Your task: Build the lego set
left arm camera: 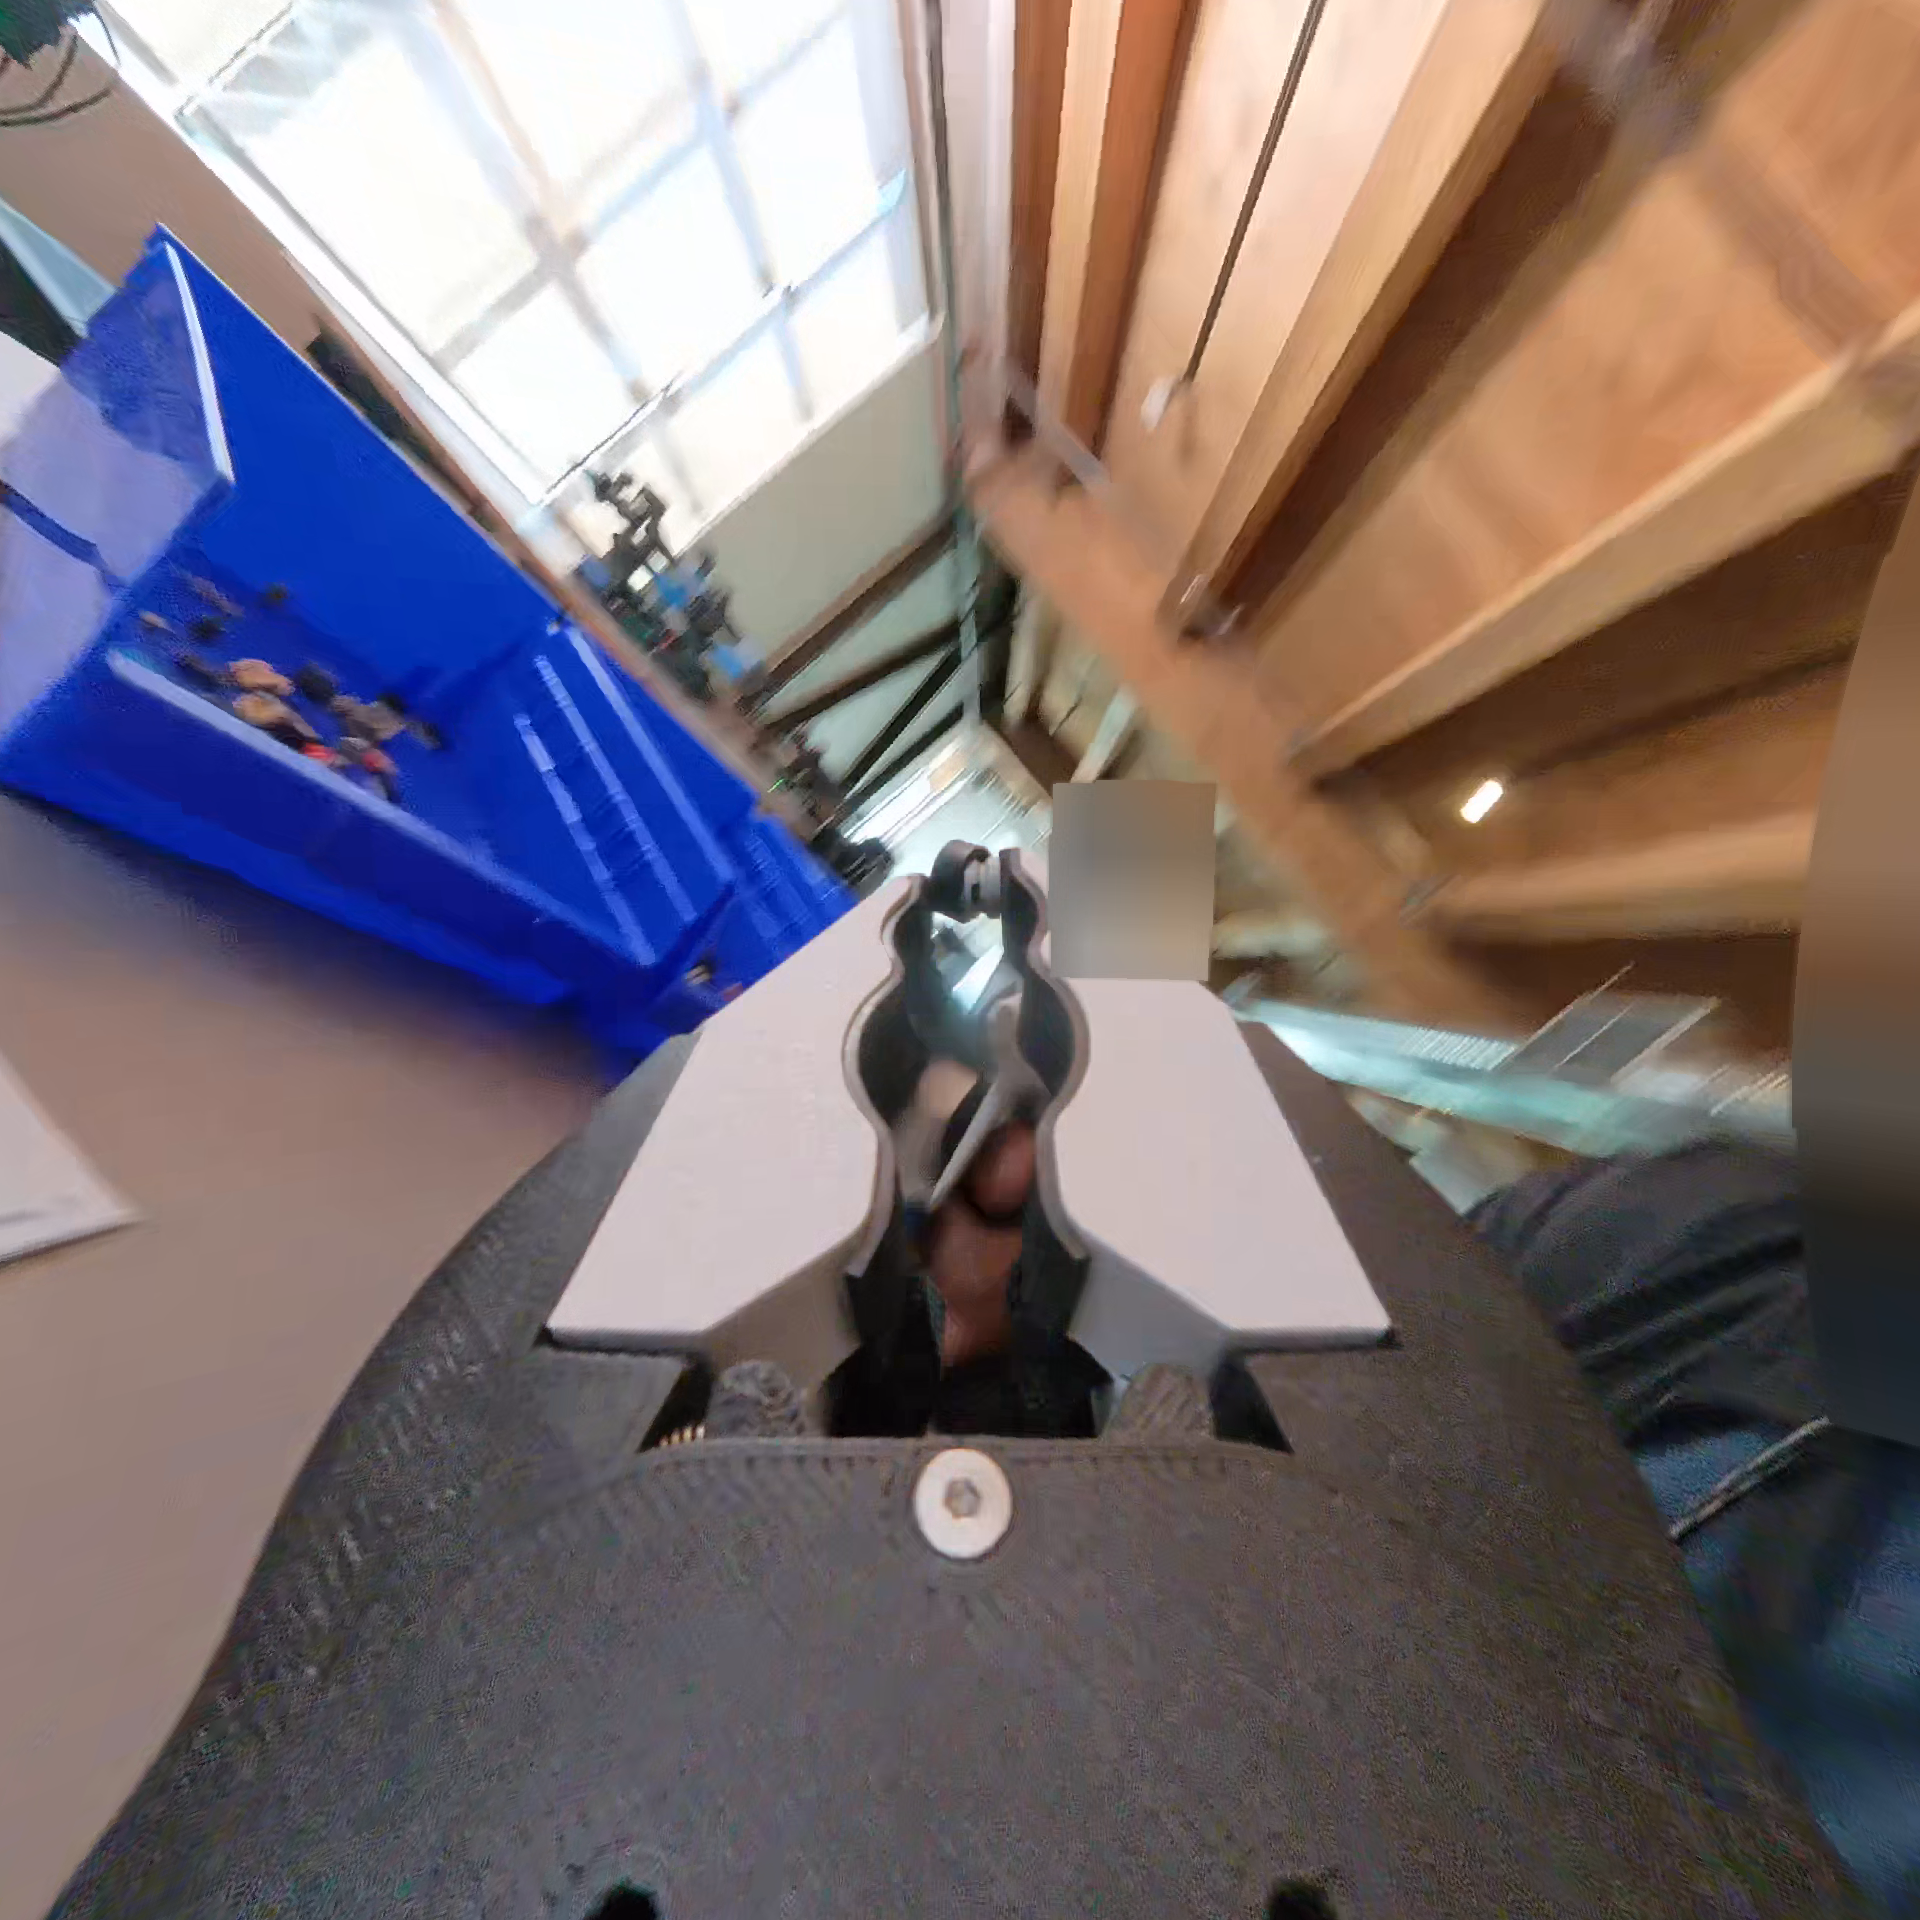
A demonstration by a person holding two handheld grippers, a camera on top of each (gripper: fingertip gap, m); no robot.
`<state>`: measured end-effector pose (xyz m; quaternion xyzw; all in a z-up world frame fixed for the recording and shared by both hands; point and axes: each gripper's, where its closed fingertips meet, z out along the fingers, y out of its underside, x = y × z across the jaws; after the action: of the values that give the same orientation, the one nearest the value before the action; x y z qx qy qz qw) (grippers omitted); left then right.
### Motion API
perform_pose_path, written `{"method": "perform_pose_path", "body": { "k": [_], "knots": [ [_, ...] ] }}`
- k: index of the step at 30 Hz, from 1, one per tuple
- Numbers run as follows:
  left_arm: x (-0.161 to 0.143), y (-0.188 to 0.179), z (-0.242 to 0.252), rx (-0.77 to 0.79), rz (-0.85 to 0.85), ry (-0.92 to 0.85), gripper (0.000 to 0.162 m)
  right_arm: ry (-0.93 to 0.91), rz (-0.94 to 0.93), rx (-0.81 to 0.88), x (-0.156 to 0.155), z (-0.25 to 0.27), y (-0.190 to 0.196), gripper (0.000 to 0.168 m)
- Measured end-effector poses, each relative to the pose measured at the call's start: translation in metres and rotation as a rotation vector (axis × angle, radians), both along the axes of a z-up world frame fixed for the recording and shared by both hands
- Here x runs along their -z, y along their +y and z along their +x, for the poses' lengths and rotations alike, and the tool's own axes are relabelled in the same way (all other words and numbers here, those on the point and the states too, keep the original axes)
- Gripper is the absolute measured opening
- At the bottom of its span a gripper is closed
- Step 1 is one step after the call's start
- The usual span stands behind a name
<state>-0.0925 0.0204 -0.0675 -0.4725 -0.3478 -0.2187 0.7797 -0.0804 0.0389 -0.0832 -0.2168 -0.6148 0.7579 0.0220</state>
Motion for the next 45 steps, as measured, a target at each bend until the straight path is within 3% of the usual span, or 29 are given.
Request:
{"method": "perform_pose_path", "body": {
  "k": [4,9,15,26,35,45],
  "knots": [
    [-0.006,0.000,-0.003,0.031,0.316,-0.229,0.013,0.002,-0.042,0.101,-0.010,0.000,0.002,0.026],
    [-0.010,0.024,0.013,0.097,0.436,-0.324,0.013,0.035,-0.041,0.195,-0.015,0.008,0.007,0.028],
    [-0.013,0.049,0.030,0.132,0.454,-0.370,0.013,0.180,0.042,0.284,-0.027,0.013,0.020,0.029],
    [-0.018,0.065,0.044,0.190,0.505,-0.418,0.014,0.294,0.119,0.212,-0.033,0.023,0.024,0.016],
    [-0.019,0.066,0.047,0.205,0.506,-0.404,0.014,0.298,0.128,0.168,-0.034,0.028,0.028,0.015],
    [-0.024,0.068,0.051,0.216,0.397,-0.309,0.027,0.163,-0.032,0.033,-0.048,0.038,0.035,0.009]
  ]
}}
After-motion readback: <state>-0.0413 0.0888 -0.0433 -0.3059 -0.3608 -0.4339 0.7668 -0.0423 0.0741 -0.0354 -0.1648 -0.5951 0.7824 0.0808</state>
